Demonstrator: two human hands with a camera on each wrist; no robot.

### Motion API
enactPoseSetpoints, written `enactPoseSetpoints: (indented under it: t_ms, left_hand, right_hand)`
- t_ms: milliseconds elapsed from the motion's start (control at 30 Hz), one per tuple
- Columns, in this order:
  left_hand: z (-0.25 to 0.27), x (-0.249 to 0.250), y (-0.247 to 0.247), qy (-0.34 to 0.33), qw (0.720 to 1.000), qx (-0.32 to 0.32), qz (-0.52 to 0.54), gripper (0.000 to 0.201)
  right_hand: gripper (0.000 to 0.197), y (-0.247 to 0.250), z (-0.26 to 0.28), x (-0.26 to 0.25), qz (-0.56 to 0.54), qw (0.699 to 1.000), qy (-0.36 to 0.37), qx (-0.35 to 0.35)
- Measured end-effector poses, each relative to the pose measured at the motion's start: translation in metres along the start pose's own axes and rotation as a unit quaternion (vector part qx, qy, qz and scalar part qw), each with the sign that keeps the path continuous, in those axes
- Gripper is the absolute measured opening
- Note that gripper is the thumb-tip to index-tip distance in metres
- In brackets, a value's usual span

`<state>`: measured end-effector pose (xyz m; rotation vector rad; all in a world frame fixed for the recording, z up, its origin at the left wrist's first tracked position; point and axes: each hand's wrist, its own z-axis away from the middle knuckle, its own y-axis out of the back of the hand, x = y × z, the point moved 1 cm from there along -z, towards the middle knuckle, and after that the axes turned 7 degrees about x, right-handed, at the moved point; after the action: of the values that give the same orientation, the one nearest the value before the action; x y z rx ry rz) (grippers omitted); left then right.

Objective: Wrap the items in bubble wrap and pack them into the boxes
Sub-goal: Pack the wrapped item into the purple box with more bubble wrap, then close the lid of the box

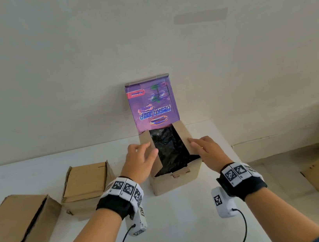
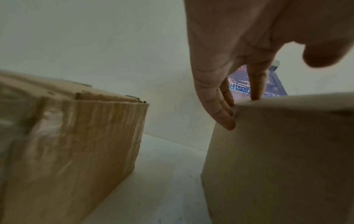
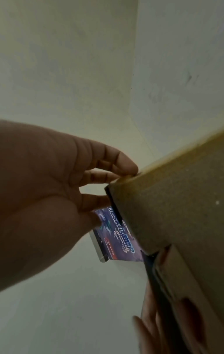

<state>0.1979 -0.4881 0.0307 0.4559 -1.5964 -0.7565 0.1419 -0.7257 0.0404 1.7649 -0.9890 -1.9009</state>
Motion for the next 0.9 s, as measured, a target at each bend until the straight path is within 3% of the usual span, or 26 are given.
enactPoseSetpoints:
  t_ms: [133,233,333,400,467,533,633,700,767,867,900]
  left_hand:
    - [-0.013,-0.003,-0.007,-0.056,0.995,0.033,-0.078,0.034]
    - [-0.031,-0.006,-0.010,-0.044,0.996,0.049,-0.068,0.035]
    - [-0.054,-0.007,-0.011,-0.041,0.998,0.040,0.011,0.076]
    - [-0.069,-0.005,-0.008,-0.010,0.998,0.031,0.052,0.106]
    - [-0.079,-0.002,-0.006,0.014,0.998,0.025,0.051,0.124]
    - [-0.084,-0.002,-0.003,-0.002,0.996,0.033,0.086,0.130]
    - [-0.075,0.001,0.001,-0.027,0.985,0.047,0.164,0.100]
    - [-0.068,0.007,0.003,-0.021,0.985,0.049,0.166,0.060]
    - [-0.066,0.010,0.002,-0.003,0.980,0.042,0.193,0.025]
    - [-0.055,0.006,-0.006,-0.013,0.997,0.041,0.069,0.035]
    - [-0.049,0.004,-0.007,-0.005,0.995,0.056,0.082,0.039]
  right_hand:
    - [0.030,0.001,-0.009,0.006,0.043,0.998,0.041,0.004]
    - [0.045,0.001,-0.014,0.005,0.065,0.995,0.055,-0.044]
    - [0.068,0.002,-0.022,0.005,0.068,0.994,0.029,-0.080]
    - [0.073,0.003,-0.024,0.005,0.065,0.994,0.017,-0.090]
    - [0.072,0.003,-0.024,0.005,0.063,0.993,0.016,-0.097]
    - [0.070,0.003,-0.024,0.004,0.063,0.994,0.018,-0.092]
    - [0.066,0.002,-0.024,0.003,0.061,0.996,0.015,-0.069]
    - [0.058,0.002,-0.022,0.002,0.055,0.997,0.011,-0.056]
    - [0.036,0.003,-0.019,0.000,0.039,0.998,0.001,-0.050]
    - [0.024,0.004,-0.017,0.004,0.015,0.999,-0.021,-0.037]
    - [0.026,0.003,-0.017,0.005,-0.016,0.999,-0.031,-0.035]
